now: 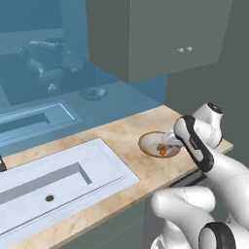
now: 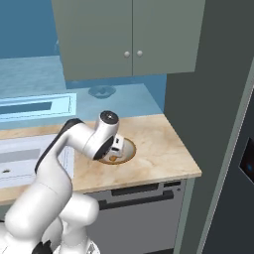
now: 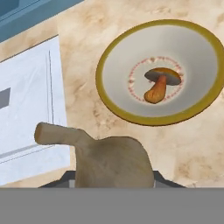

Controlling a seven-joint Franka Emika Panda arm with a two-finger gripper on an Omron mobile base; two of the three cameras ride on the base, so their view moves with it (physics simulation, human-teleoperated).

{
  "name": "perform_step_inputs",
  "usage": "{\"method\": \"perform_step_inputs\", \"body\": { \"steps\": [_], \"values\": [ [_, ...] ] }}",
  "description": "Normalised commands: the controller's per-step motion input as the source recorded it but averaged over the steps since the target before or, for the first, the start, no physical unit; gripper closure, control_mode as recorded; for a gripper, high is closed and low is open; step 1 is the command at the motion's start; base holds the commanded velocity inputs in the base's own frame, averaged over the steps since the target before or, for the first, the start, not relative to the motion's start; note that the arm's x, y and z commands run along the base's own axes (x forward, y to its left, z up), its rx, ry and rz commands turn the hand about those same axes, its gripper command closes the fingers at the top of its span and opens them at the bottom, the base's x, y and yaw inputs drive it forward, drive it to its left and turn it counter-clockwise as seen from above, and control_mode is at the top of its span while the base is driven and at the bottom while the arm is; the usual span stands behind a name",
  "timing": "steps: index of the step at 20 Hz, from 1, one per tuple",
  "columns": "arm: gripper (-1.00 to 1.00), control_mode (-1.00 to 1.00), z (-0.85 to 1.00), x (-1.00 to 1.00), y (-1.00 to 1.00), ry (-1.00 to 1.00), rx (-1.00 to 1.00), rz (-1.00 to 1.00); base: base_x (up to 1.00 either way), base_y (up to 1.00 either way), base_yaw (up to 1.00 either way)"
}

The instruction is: Take the garlic, mango, and mushroom from the freezer and place them in the bowl on the counter.

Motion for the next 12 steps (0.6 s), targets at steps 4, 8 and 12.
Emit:
{"method": "perform_step_inputs", "body": {
  "steps": [4,8,12],
  "values": [
    [1.0,-1.0,-0.29,0.37,0.0,0.03,0.0,0.0,0.0,0.0,0.0],
    [1.0,-1.0,-0.34,0.41,0.0,0.01,0.0,0.0,0.0,0.0,0.0],
    [1.0,-1.0,-0.41,0.42,0.0,0.07,0.0,0.0,0.0,0.0,0.0]
  ]
}}
